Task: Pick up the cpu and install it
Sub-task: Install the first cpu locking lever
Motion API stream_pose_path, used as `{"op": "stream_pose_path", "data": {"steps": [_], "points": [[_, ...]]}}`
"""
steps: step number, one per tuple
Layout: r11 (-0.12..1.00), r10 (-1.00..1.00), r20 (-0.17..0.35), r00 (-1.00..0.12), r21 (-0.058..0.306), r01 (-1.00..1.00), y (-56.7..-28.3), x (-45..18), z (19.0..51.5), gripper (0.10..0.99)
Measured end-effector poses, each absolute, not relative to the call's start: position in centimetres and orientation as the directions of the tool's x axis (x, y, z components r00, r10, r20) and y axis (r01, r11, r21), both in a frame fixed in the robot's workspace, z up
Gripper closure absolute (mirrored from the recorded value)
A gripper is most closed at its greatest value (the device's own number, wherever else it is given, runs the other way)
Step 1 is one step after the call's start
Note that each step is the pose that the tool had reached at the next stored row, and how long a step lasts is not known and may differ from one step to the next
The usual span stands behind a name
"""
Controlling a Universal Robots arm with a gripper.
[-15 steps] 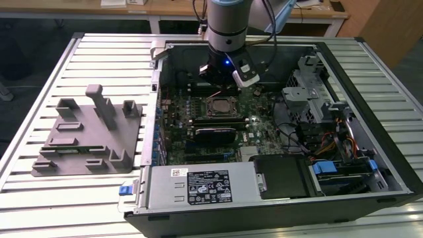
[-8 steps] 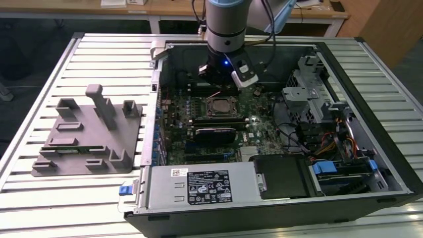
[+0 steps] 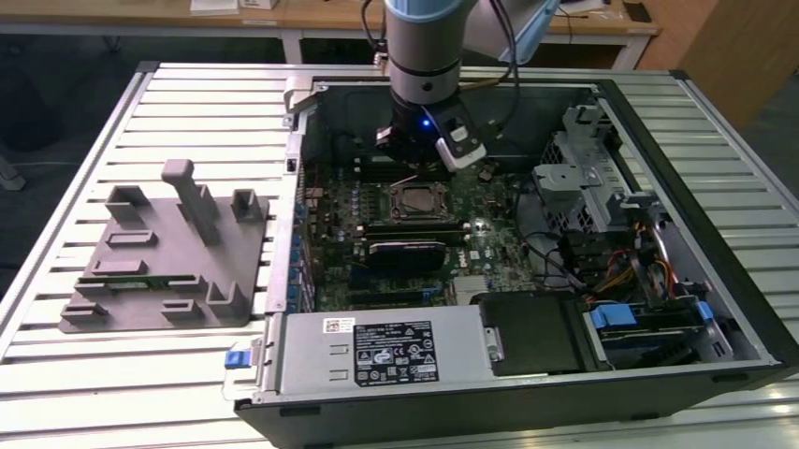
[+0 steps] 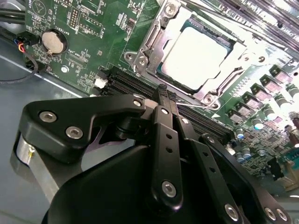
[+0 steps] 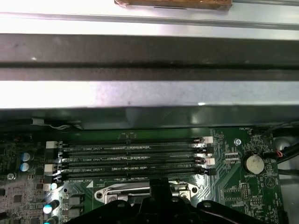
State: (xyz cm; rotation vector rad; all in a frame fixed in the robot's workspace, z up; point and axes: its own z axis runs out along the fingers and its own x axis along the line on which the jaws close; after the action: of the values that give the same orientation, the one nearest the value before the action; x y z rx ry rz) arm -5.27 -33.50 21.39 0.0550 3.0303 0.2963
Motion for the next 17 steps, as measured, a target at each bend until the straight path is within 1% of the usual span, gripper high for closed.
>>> {"op": "stream_pose_path", "data": {"steps": [8,15,17], "points": [[0.981,0.045,-0.110,-0.993,0.194,0.023,-32.79,-5.40,21.16,0.980],[0.985,0.061,-0.132,-0.989,0.168,0.038,-32.61,-5.41,20.87,0.980],[0.985,0.069,-0.134,-0.989,0.166,0.046,-32.57,-5.52,20.76,0.980]]}}
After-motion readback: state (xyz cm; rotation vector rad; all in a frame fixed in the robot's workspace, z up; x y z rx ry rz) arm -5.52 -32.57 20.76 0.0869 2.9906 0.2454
